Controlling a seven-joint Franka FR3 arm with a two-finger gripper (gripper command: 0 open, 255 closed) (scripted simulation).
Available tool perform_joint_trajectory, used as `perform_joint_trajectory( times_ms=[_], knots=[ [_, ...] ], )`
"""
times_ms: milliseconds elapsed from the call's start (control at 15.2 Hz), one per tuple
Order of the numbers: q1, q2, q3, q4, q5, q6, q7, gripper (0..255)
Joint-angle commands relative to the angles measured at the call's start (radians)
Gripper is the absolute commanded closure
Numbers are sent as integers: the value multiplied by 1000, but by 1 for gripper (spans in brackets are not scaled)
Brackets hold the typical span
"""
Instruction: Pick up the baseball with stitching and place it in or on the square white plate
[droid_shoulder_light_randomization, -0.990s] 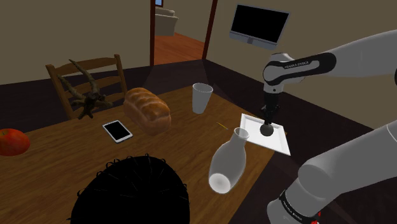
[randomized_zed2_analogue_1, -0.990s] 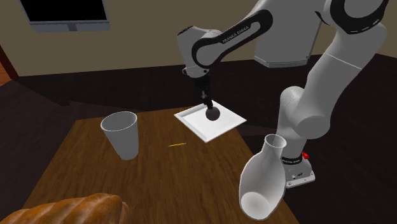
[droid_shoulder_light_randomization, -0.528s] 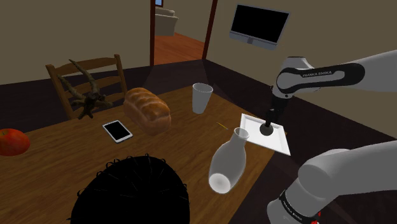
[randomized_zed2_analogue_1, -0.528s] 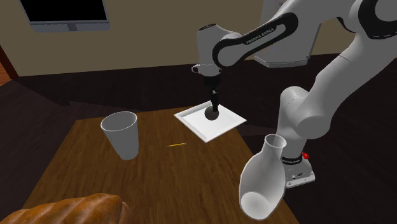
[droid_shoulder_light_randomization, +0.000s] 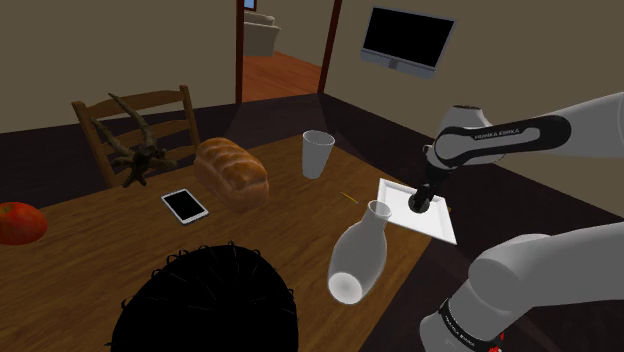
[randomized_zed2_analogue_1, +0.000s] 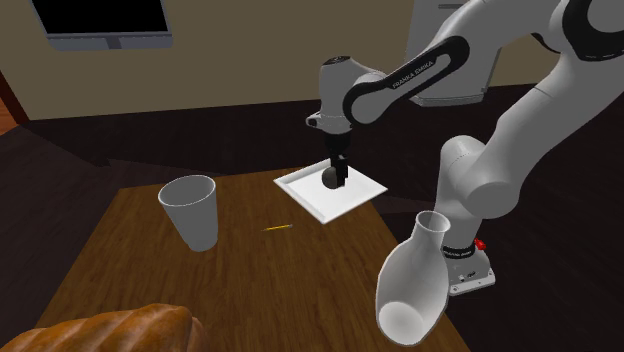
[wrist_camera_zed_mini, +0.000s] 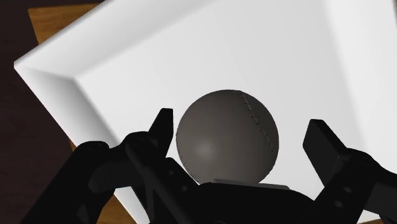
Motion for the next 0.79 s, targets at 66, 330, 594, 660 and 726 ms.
perform_joint_trajectory(
  times_ms=[66,330,594,660,726],
  knots=[
    [-1,2,-1,-8,-2,10,1,0],
    [0,2,-1,-8,-2,10,1,0],
    [0,2,-1,-7,-1,10,2,255],
    [0,4,-2,-6,-2,12,1,255],
    [-1,3,-3,-10,-3,13,0,255]
  ],
)
